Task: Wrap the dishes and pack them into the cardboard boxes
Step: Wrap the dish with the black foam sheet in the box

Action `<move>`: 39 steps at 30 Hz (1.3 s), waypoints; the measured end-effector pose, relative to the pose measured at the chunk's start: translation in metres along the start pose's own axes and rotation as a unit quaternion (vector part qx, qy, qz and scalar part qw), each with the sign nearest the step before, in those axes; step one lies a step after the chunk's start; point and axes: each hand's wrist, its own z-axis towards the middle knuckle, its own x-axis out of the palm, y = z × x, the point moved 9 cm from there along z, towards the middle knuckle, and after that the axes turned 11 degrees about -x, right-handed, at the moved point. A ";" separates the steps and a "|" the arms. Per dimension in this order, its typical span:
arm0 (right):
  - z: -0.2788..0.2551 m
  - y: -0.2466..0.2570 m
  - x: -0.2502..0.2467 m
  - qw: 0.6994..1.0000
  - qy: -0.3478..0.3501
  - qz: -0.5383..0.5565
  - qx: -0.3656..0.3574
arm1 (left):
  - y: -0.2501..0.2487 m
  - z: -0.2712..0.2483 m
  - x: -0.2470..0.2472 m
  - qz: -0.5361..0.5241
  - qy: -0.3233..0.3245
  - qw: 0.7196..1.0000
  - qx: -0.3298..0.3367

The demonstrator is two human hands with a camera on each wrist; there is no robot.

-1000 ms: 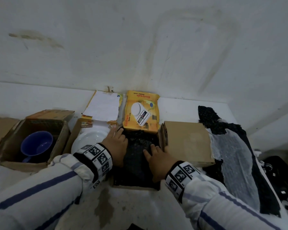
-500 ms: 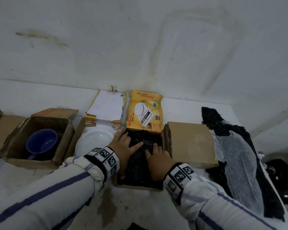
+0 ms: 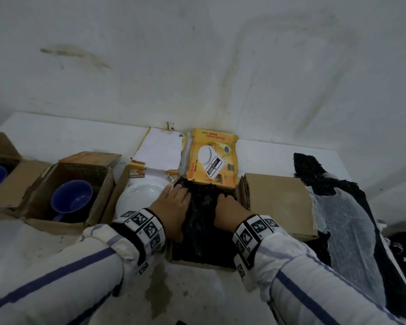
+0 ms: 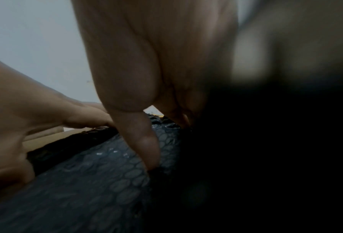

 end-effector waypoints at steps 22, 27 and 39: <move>-0.031 0.000 0.021 0.955 0.065 -0.276 -0.085 | -0.023 0.011 -0.001 0.029 0.007 0.992 0.122; -0.035 0.005 0.038 0.934 0.042 -0.345 -0.083 | -0.030 0.004 0.011 0.066 -0.010 0.994 0.090; -0.056 0.003 0.029 0.956 0.053 -0.271 -0.100 | -0.009 -0.006 -0.002 -0.071 0.022 0.996 0.048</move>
